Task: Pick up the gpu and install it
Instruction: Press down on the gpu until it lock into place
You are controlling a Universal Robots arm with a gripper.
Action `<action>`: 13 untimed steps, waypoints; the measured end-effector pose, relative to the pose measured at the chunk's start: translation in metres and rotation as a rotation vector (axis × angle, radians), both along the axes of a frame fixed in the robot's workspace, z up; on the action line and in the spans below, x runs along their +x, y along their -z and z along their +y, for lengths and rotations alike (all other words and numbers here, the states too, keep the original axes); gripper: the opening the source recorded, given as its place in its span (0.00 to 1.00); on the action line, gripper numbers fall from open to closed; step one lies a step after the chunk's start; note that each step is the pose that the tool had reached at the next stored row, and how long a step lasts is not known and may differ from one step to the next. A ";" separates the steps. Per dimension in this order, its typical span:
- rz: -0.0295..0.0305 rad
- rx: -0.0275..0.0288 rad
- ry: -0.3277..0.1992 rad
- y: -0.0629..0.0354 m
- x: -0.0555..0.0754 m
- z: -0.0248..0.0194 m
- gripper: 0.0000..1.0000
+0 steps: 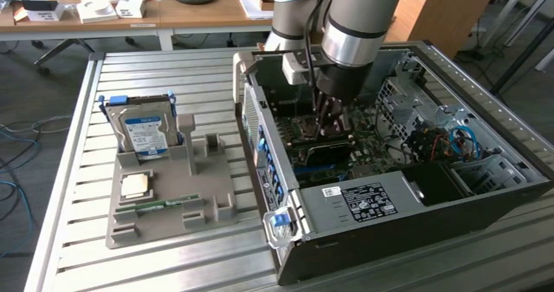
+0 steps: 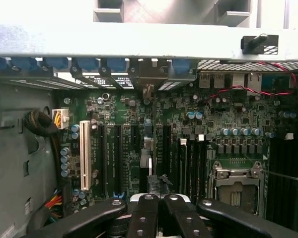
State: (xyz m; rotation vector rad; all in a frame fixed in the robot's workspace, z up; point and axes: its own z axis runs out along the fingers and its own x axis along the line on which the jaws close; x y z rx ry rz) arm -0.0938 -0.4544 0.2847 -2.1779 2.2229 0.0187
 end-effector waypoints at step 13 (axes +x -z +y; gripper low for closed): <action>-0.0001 0.0001 0.001 0.0090 -0.001 0.0011 0.11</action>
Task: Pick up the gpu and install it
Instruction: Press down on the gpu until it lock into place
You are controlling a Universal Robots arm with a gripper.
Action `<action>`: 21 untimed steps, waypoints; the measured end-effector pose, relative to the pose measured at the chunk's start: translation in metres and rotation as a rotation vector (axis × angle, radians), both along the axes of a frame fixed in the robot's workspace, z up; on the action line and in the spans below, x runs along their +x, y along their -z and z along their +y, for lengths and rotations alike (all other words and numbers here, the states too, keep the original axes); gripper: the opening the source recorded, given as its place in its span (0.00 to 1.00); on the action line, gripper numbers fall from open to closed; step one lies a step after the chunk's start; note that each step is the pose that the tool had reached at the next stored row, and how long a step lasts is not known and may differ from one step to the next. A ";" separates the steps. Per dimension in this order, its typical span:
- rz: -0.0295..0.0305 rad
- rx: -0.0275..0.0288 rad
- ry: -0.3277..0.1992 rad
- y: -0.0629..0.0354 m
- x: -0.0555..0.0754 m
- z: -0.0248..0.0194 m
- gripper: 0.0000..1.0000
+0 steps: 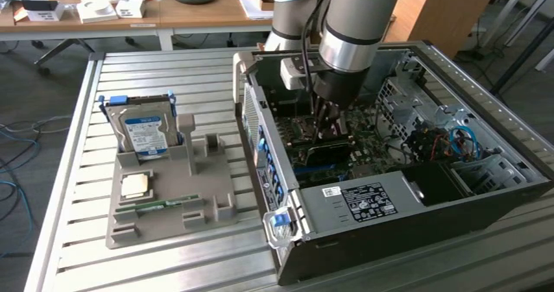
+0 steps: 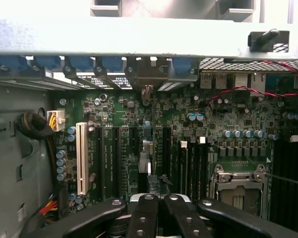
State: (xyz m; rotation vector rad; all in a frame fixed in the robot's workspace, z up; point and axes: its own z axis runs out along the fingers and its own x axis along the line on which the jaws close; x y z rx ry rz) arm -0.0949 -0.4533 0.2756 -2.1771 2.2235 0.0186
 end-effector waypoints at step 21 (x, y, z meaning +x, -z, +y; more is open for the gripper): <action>0.0001 -0.0002 0.000 0.0072 0.000 0.0019 0.11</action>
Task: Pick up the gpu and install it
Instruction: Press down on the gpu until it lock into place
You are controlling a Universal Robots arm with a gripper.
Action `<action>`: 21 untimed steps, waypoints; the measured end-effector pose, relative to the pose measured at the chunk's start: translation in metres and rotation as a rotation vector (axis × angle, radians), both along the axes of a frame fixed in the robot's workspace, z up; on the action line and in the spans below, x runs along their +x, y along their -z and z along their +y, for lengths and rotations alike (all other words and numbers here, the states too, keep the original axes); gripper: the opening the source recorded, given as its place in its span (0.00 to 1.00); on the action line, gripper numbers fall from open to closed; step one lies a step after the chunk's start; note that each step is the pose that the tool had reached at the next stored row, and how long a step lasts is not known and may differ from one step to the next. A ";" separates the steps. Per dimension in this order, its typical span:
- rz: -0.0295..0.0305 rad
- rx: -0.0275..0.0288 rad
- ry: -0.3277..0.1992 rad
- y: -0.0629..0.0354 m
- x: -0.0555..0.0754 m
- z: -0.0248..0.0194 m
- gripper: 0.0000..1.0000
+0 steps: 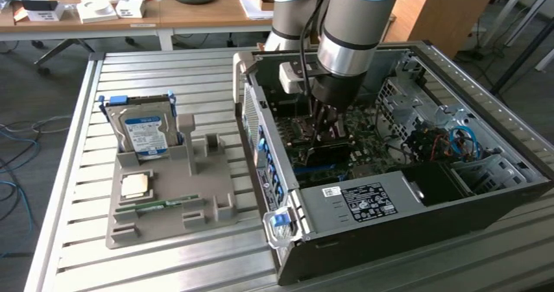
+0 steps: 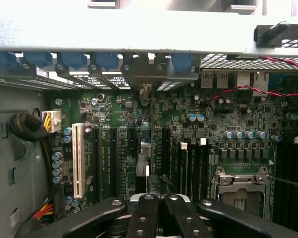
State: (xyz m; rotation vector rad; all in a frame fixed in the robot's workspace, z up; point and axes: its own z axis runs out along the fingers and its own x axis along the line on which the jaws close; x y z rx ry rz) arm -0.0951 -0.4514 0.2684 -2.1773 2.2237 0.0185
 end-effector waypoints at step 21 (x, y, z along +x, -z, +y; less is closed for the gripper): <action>0.0000 0.0001 0.000 0.0012 0.000 -0.0015 0.11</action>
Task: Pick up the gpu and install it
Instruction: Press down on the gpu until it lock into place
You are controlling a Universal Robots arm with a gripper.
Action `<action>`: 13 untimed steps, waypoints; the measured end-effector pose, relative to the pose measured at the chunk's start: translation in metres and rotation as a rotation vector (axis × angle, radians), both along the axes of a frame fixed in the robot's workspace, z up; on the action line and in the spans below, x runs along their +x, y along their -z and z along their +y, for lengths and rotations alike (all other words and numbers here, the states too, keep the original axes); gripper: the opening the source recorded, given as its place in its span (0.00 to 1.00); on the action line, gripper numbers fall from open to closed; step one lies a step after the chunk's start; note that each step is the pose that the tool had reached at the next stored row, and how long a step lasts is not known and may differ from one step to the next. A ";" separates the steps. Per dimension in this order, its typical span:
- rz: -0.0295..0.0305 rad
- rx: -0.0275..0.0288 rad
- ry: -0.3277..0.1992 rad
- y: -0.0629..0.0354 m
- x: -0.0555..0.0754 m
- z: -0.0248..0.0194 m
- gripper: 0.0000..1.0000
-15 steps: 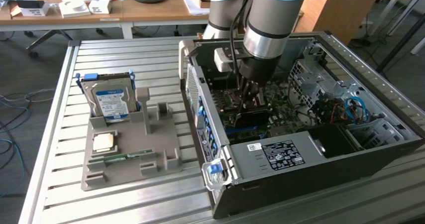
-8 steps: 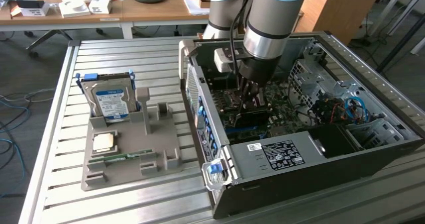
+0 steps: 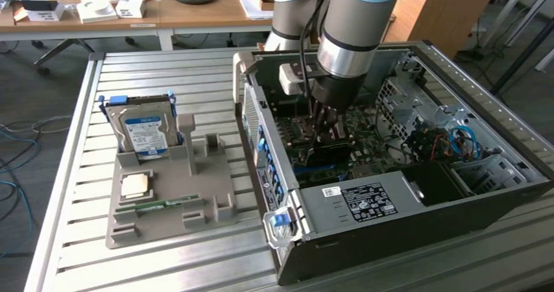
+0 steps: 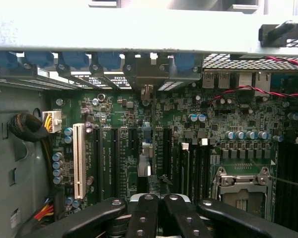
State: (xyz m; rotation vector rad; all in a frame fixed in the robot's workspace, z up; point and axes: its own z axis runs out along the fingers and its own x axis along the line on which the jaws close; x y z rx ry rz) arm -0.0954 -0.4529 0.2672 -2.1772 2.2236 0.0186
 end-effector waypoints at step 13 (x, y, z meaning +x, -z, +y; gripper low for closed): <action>0.0001 -0.0002 0.000 0.0023 0.000 -0.0004 0.11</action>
